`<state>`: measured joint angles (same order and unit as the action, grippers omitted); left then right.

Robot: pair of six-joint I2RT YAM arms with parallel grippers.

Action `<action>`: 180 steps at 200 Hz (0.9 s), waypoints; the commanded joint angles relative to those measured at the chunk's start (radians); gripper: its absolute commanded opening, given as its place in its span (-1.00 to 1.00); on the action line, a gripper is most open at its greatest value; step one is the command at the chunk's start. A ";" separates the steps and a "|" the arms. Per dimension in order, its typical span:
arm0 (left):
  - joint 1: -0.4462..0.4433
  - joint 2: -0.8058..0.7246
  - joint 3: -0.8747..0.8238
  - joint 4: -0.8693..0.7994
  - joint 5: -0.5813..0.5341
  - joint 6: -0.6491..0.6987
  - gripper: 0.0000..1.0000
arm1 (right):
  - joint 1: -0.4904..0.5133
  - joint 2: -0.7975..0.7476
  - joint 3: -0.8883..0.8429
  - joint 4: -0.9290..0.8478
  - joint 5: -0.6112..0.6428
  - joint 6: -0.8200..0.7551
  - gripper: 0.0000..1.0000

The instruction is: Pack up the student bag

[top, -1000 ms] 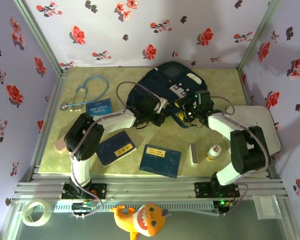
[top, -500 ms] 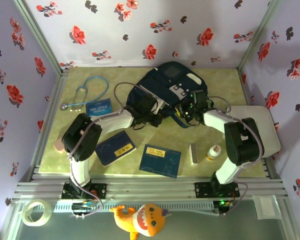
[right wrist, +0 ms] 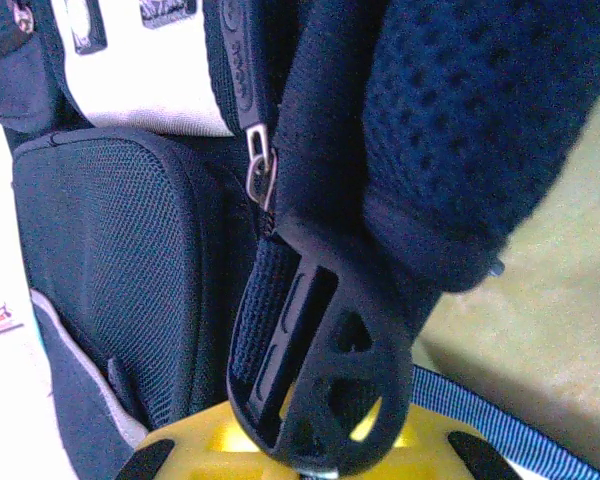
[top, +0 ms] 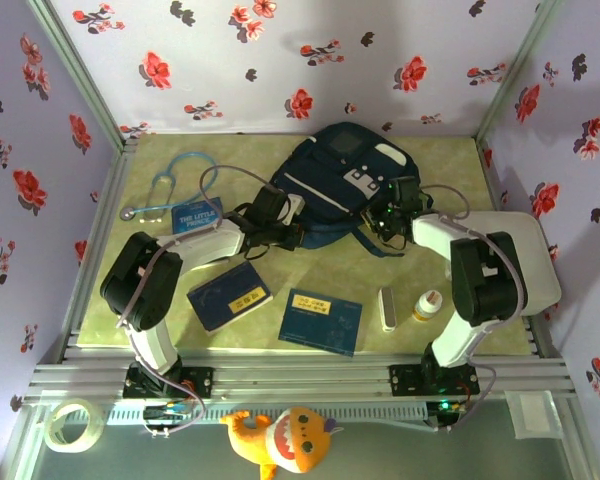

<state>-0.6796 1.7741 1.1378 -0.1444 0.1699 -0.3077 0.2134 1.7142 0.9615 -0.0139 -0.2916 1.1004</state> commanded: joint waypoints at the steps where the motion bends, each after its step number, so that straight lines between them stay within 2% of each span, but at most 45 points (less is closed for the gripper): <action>1: -0.005 -0.033 0.010 -0.023 0.016 0.010 -1.00 | -0.022 0.071 0.080 0.046 0.001 -0.095 -0.77; 17: -0.025 -0.042 0.024 -0.043 0.014 0.014 -1.00 | -0.022 0.119 0.131 0.039 -0.021 -0.122 -0.77; 38: -0.065 -0.070 0.031 -0.065 -0.050 -0.032 -1.00 | -0.022 0.169 0.198 0.030 -0.041 -0.148 -0.77; 64: -0.133 -0.095 0.017 -0.022 -0.061 -0.077 -1.00 | -0.034 0.160 0.201 0.062 -0.011 -0.156 -0.71; 83: -0.164 -0.068 0.042 -0.015 -0.060 -0.083 -1.00 | -0.064 0.139 0.192 0.054 -0.036 -0.131 -0.64; 96: -0.175 -0.041 0.066 -0.018 -0.059 -0.079 -1.00 | -0.083 0.098 0.156 0.054 -0.055 -0.107 -0.53; 151: -0.201 0.058 0.156 -0.041 0.000 -0.065 -1.00 | -0.096 -0.194 -0.072 -0.082 -0.036 -0.045 0.22; 180: -0.202 0.073 0.166 -0.048 0.016 -0.059 -1.00 | -0.052 -0.265 -0.150 -0.051 -0.103 0.042 0.31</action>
<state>-0.8745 1.8343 1.2572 -0.1917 0.1444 -0.3687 0.1257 1.4776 0.8684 -0.0555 -0.3454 1.0588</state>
